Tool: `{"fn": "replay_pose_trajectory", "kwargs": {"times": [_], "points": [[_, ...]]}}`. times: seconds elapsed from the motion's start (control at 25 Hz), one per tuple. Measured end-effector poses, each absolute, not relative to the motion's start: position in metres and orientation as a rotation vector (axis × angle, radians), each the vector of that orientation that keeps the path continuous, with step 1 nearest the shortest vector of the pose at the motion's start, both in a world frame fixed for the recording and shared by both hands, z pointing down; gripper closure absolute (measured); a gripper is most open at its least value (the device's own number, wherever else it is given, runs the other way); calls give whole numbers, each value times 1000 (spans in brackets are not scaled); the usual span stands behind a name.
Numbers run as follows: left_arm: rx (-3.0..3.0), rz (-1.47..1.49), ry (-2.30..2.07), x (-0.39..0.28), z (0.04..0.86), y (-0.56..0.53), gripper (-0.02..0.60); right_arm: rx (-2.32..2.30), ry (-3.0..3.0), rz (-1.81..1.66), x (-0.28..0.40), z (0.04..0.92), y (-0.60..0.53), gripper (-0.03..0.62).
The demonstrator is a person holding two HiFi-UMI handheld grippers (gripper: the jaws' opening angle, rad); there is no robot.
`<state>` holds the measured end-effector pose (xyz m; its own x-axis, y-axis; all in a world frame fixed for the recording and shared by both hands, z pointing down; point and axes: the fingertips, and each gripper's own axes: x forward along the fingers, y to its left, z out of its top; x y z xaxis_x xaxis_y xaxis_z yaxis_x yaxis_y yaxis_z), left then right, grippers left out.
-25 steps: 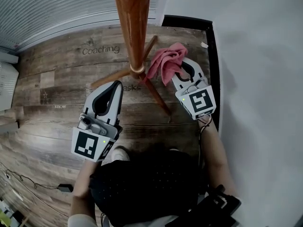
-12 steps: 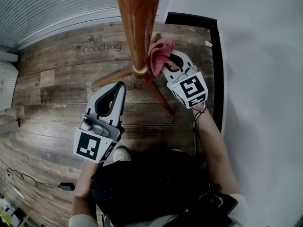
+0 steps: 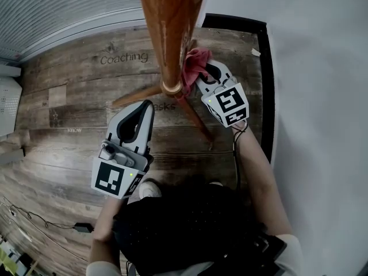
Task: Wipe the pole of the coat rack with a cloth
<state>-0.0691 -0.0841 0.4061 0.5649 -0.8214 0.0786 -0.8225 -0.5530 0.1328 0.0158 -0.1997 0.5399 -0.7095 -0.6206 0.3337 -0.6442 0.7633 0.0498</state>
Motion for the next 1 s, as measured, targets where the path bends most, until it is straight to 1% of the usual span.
{"fn": "replay_pose_trajectory", "kwargs": {"times": [0.8,1.0], "points": [[2661,-11,-1378,-64,405,-88,566,1100,-2492,234,27,576,-236,508],[2605,39,-1426,-77,409,-88,566,1192,-2514,276,38,562,-230,508]]}}
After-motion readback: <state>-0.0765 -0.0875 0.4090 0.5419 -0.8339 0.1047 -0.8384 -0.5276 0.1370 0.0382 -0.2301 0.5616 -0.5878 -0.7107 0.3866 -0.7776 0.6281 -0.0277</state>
